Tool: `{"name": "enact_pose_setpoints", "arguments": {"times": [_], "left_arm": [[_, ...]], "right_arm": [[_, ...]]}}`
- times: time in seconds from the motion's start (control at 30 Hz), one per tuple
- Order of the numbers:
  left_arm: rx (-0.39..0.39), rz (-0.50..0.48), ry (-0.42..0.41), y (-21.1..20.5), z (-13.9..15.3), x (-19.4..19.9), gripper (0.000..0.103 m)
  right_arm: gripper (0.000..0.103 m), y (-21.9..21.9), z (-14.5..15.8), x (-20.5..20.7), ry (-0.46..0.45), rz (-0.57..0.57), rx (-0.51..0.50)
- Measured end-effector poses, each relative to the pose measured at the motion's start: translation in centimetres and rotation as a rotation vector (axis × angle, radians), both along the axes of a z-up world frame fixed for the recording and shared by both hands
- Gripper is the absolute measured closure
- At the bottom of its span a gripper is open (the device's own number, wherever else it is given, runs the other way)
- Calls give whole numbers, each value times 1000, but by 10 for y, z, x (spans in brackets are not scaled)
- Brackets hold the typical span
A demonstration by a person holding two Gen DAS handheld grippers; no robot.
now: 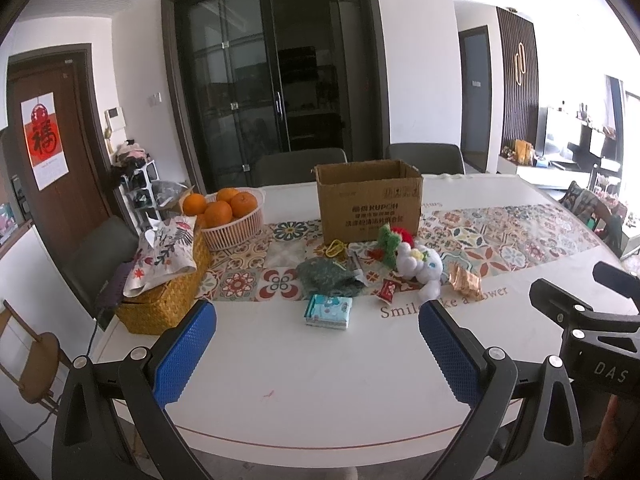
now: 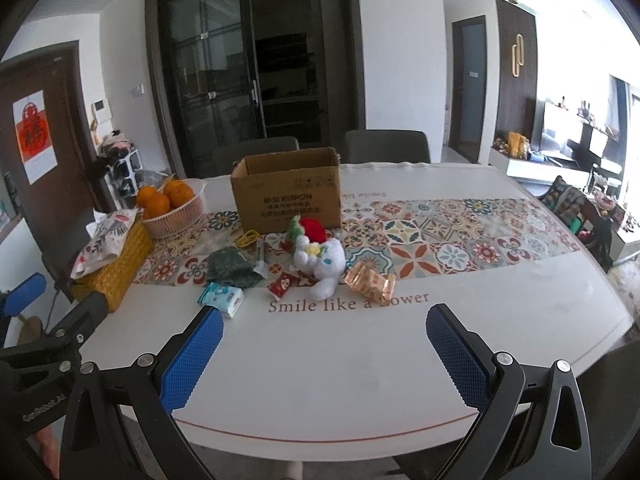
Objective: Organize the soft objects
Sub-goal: 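Grasp the blue tissue pack with the left tool while the right tool grasps the red snack packet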
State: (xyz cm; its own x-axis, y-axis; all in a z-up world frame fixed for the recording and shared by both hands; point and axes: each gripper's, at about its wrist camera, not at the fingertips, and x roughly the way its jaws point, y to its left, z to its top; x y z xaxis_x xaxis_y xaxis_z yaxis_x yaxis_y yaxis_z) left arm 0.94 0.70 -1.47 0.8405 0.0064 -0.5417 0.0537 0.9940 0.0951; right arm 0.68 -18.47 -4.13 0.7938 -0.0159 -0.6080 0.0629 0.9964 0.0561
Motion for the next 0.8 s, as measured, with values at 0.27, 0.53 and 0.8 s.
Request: {"name": "enact_pose_setpoints", "arguments": {"times": [0.27, 0.53, 0.8], "left_arm": [[-12, -23, 54, 13, -26, 30, 0], [-26, -43, 93, 25, -52, 59, 0], [-25, -73, 129, 27, -76, 98, 0]], "right_arm": [[0, 12, -20, 35, 31, 59, -5], [0, 25, -37, 71, 52, 100, 21], [11, 37, -63, 108, 108, 121, 65]]}}
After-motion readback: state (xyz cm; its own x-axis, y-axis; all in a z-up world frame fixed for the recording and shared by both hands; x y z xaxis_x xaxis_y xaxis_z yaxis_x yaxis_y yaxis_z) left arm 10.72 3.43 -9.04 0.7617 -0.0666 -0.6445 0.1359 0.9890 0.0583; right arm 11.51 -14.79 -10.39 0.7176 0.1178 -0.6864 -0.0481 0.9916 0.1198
